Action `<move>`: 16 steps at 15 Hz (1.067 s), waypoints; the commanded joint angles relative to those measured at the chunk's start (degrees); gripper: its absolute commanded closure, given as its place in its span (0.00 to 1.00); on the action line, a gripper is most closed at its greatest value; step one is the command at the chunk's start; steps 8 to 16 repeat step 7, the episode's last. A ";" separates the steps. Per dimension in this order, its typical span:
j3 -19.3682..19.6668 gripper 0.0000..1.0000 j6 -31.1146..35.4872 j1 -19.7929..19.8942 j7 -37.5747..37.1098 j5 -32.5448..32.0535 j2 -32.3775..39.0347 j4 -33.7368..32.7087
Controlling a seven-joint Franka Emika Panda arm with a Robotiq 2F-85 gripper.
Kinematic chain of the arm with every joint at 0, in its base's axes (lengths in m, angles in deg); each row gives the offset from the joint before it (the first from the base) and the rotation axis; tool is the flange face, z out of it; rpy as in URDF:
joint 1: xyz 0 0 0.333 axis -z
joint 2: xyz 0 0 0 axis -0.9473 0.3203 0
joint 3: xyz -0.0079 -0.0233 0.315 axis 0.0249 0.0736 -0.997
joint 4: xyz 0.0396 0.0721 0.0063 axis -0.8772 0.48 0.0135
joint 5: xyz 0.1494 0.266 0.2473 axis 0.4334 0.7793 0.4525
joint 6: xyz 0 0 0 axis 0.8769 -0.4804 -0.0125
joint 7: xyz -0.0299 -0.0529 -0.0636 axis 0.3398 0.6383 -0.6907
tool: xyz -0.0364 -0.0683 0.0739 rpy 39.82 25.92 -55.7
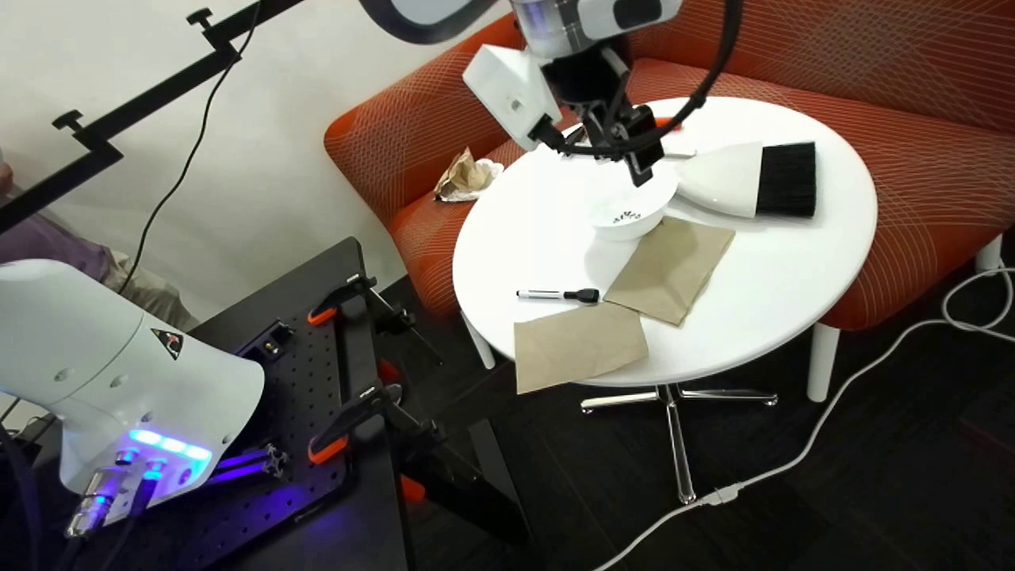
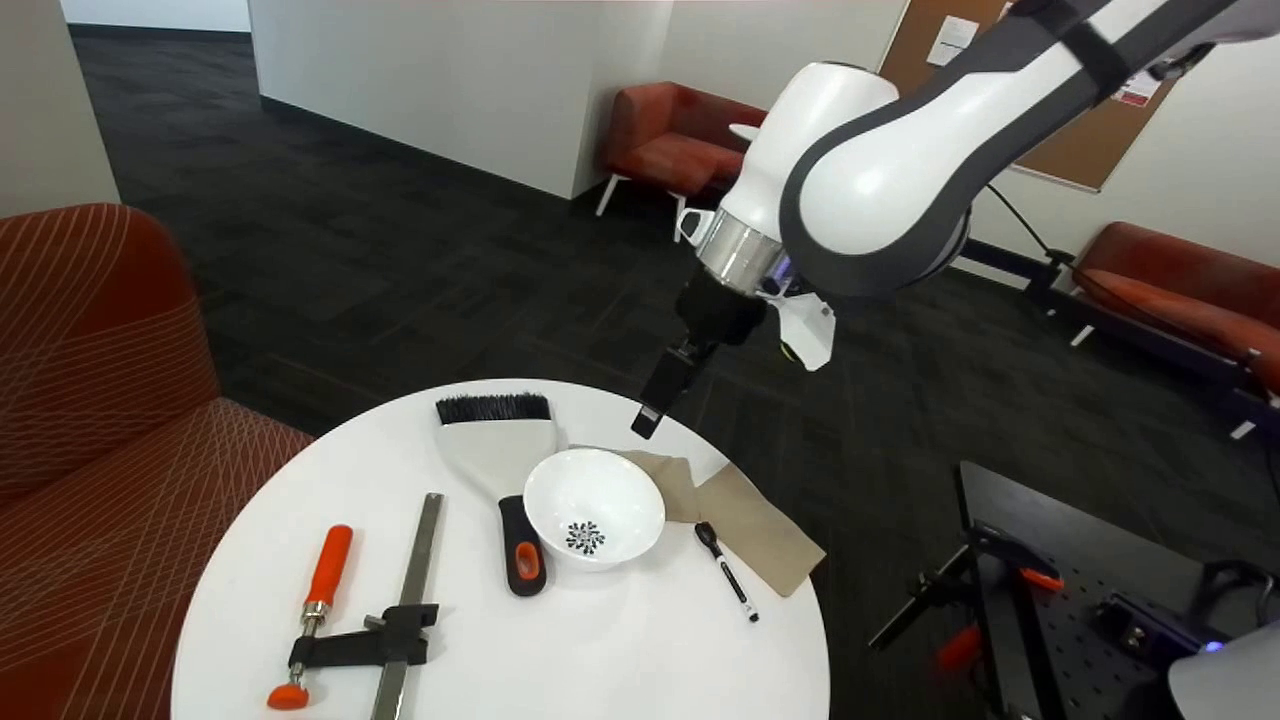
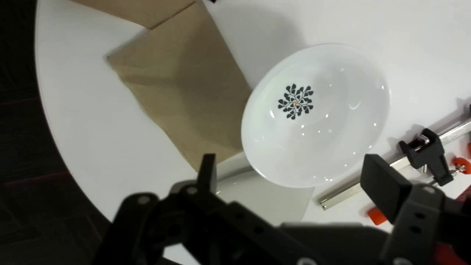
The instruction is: Move the white bowl to the right
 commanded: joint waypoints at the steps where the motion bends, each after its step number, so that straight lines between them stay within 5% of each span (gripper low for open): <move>1: -0.66 0.00 -1.66 -0.47 -0.99 1.62 -9.71 7.53; 4: -0.02 0.00 -2.90 -1.82 -0.34 2.28 -14.04 10.22; 5: 0.95 0.00 -1.18 -2.21 0.43 1.63 -9.27 6.82; 16: 1.28 0.00 -1.29 -2.77 0.45 1.69 -10.25 7.41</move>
